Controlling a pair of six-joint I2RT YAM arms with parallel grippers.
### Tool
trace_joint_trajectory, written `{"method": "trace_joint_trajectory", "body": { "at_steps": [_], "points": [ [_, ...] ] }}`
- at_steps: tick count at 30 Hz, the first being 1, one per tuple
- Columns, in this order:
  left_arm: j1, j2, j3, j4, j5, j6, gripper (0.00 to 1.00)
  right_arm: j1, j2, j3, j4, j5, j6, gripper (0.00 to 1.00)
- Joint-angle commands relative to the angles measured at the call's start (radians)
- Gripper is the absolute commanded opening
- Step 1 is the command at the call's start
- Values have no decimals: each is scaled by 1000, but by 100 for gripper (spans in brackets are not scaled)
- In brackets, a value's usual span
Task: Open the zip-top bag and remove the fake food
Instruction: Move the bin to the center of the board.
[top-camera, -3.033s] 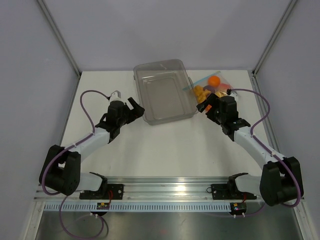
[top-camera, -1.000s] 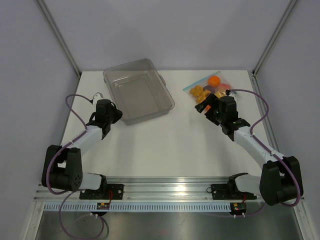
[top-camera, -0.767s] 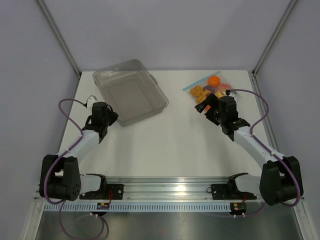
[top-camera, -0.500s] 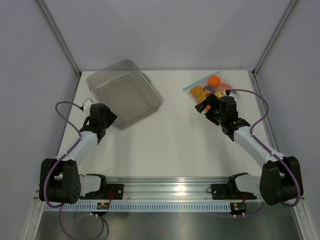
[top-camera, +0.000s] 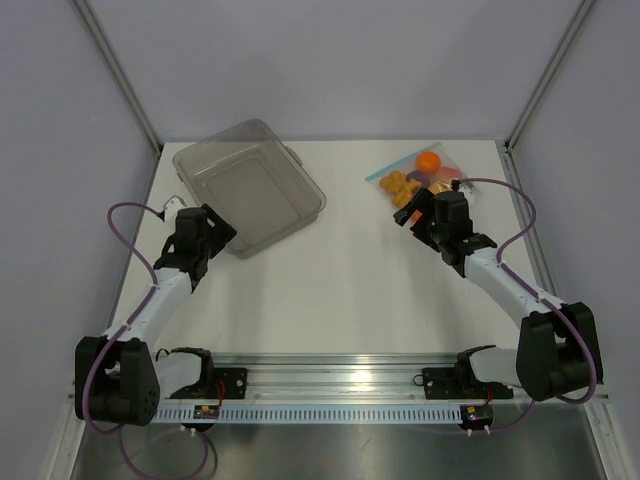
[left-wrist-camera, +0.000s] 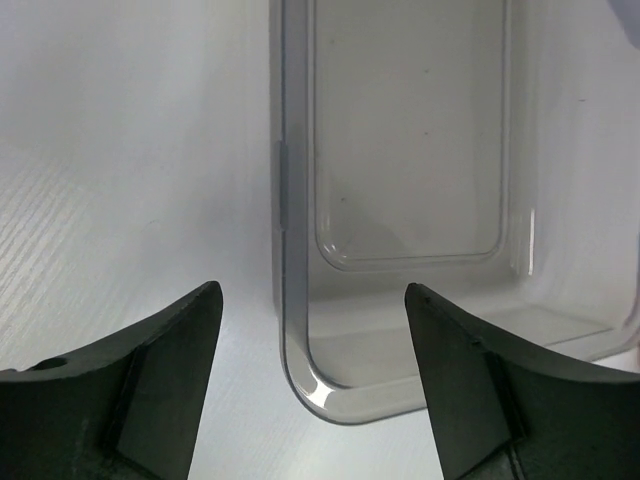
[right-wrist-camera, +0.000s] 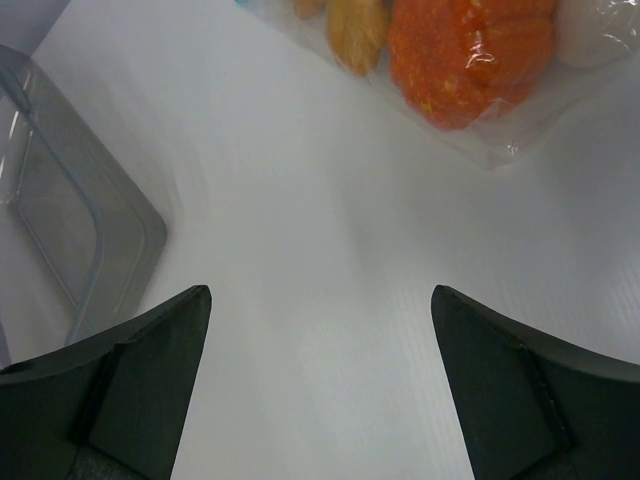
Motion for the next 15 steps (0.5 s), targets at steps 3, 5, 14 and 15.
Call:
{"method": "trace_joint_trajectory", "body": {
  "at_steps": [3, 5, 14, 15],
  "points": [
    [3, -116, 34, 11, 56, 47, 79, -9, 28, 45, -25, 145, -28, 99],
    [0, -153, 35, 13, 75, 74, 80, -18, 10, 21, 1, 172, -22, 98],
    [-26, -295, -49, 190, 251, 128, 87, -82, -9, -43, 64, 169, 67, 96],
    [-32, -300, -58, 213, 283, 133, 90, -88, -10, -50, 73, 168, 83, 96]
  ]
}}
